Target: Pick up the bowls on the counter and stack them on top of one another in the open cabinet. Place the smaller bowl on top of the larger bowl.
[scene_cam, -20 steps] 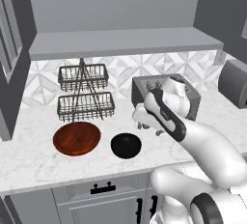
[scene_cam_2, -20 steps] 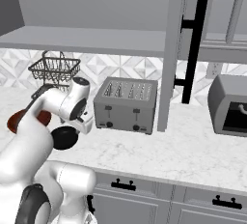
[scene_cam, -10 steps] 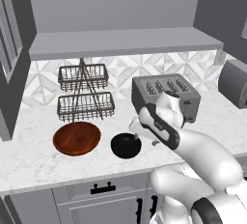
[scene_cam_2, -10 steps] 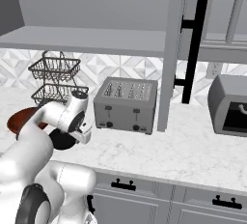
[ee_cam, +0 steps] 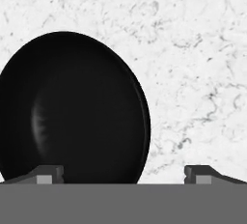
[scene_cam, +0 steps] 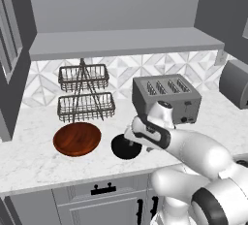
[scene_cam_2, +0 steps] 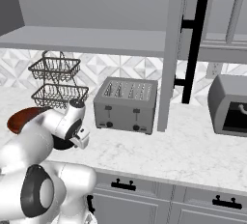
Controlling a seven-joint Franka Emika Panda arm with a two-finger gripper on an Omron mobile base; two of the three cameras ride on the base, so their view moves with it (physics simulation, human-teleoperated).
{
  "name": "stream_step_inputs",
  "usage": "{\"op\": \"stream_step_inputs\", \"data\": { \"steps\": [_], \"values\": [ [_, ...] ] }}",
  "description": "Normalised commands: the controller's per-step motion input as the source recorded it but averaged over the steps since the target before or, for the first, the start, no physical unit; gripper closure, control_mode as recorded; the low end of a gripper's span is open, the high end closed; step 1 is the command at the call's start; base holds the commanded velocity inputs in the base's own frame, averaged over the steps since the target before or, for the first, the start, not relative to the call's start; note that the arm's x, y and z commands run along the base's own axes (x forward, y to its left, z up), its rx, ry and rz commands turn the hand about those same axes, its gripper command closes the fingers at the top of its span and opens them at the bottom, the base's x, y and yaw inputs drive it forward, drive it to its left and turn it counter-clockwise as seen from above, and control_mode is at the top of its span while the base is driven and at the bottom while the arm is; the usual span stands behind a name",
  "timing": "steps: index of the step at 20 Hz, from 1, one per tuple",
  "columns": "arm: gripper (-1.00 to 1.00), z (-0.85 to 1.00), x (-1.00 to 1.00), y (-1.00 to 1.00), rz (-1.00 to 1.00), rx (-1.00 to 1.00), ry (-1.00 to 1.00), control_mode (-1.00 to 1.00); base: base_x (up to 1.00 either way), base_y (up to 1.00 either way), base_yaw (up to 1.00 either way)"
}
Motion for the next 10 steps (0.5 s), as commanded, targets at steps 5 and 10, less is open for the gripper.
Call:
{"op": "stream_step_inputs", "data": {
  "steps": [5, 10],
  "values": [
    [1.0, -0.25, 0.03, 0.05, 0.0, 0.0, 0.0, -1.0, 0.0, 0.0, 0.0],
    [1.0, -0.13, 0.0, 0.06, 0.0, 0.0, 0.0, -1.0, 0.0, 0.0, 0.0]
  ]
}}
